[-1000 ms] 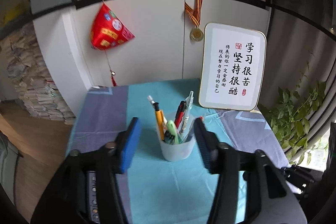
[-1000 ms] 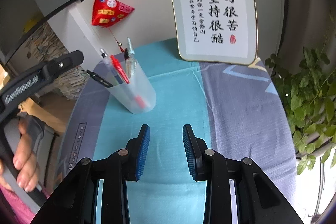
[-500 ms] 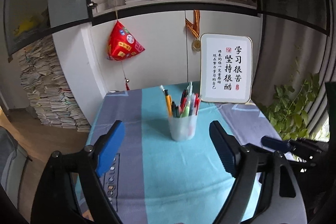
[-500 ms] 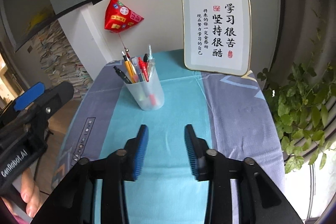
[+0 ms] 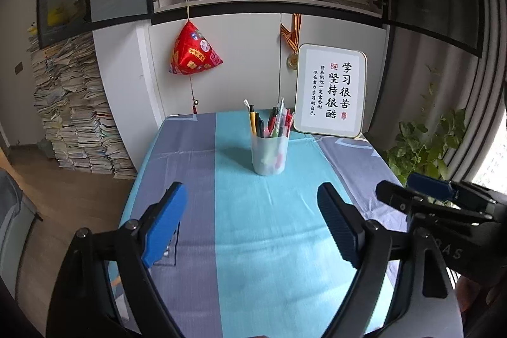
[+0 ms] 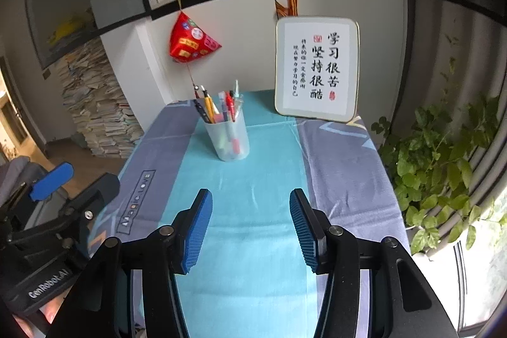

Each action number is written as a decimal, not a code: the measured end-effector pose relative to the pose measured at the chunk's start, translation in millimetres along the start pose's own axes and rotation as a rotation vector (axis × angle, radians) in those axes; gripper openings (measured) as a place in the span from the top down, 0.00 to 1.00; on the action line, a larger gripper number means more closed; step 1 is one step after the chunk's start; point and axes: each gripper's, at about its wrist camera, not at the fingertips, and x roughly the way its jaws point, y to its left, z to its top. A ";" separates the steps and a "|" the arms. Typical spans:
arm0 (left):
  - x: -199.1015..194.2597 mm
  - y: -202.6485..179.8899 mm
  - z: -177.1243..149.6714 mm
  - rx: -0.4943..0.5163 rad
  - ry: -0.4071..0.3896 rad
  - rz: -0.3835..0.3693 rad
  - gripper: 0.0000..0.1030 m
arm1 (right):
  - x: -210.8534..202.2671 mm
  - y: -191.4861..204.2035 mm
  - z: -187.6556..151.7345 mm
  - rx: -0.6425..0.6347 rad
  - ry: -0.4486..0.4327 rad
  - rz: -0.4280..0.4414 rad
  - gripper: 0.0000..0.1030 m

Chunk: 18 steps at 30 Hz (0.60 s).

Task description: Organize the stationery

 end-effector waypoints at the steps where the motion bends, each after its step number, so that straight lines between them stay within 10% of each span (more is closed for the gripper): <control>1: -6.3 -1.3 -1.8 0.004 -0.004 0.000 0.19 | -6.4 2.0 -1.6 -0.003 -0.009 0.000 0.49; 18: -93.7 2.3 -15.6 -0.019 -0.134 -0.021 0.13 | -102.8 24.8 -21.5 -0.042 -0.164 -0.057 0.32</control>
